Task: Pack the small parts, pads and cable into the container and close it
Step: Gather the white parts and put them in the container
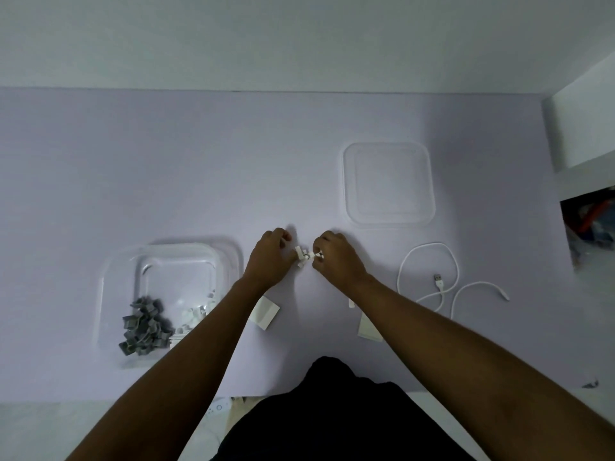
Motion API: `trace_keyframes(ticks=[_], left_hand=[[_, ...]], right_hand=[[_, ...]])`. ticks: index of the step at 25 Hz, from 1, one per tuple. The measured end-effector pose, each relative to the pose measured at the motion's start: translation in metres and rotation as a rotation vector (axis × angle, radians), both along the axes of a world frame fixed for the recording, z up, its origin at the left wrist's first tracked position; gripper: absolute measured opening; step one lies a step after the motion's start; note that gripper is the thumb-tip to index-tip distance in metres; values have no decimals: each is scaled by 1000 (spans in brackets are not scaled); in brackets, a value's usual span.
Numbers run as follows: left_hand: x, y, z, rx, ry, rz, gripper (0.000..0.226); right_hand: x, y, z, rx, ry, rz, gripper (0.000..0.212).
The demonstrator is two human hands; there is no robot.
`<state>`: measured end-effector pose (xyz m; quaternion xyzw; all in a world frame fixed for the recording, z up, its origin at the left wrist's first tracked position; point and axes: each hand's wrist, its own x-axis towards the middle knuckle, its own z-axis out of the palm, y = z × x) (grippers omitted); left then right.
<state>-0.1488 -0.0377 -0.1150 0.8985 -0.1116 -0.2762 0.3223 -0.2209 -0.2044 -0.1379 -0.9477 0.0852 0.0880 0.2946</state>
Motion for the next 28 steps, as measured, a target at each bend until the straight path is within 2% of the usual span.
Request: trace_keyframes(ticks=[2, 4, 6, 9, 11, 13, 16, 17, 19, 21, 24, 28], left_hand=[[-1, -2, 1, 20, -33, -126, 54], [-3, -6, 0, 71, -83, -236, 63], [-7, -12, -2, 134, -125, -294, 56], [-10, -18, -6, 151, -161, -319, 29], [-11, -19, -5, 152, -167, -313, 22], [-11, -21, -5, 170, -172, -330, 23], [-9, -22, -4, 170, -162, -367, 25], [-9, -22, -4, 163, -159, -371, 24], [-8, -24, -4, 155, -153, -379, 22], [-8, -29, -3, 156, -151, -399, 19], [-9, -33, -3, 167, -155, -414, 17], [-13, -32, -4, 148, -153, -404, 12]], right_hand=[[1, 1, -1, -7, -4, -11, 21], [3, 3, -1, -9, 1, -24, 26], [3, 0, -1, -21, 10, -27, 25], [1, -8, 0, 52, 22, -96, 22], [1, -13, 7, 216, 31, -251, 20], [1, -17, 19, 463, 58, -482, 16], [-5, -22, 35, 1139, 206, -853, 10], [-9, -24, 38, 1364, 241, -914, 9], [-17, -29, 40, 1643, 248, -972, 10], [-23, -35, 40, 1782, 239, -951, 15], [-30, -39, 40, 1874, 279, -897, 22], [-32, -38, 38, 1755, 283, -990, 26]])
